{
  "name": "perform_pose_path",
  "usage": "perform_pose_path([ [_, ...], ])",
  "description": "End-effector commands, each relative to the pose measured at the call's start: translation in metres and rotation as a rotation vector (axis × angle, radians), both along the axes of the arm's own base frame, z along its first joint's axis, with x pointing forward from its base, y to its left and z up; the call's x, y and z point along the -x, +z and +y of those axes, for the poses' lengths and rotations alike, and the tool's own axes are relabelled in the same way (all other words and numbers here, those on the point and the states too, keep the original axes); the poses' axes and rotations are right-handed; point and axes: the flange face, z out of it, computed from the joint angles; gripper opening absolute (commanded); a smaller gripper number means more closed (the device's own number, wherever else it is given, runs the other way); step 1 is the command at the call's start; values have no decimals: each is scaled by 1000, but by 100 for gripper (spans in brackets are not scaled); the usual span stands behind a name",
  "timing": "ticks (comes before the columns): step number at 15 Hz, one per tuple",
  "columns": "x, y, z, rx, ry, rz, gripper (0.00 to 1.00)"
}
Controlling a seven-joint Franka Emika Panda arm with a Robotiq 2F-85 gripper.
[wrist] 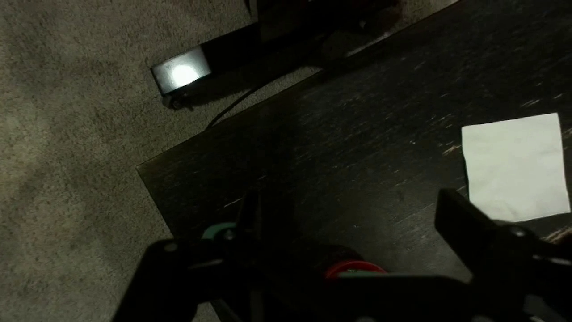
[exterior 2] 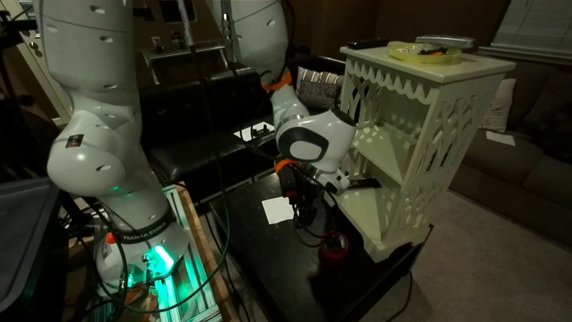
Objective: Place the bowl on the tabletop.
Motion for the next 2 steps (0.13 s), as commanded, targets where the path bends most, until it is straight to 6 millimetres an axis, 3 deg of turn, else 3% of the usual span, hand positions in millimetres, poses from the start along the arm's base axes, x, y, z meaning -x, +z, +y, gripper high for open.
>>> perform_pose_path([
  [1,0,0,-1,-1,1,2,100],
  [2,0,0,-1,-1,2,1,100],
])
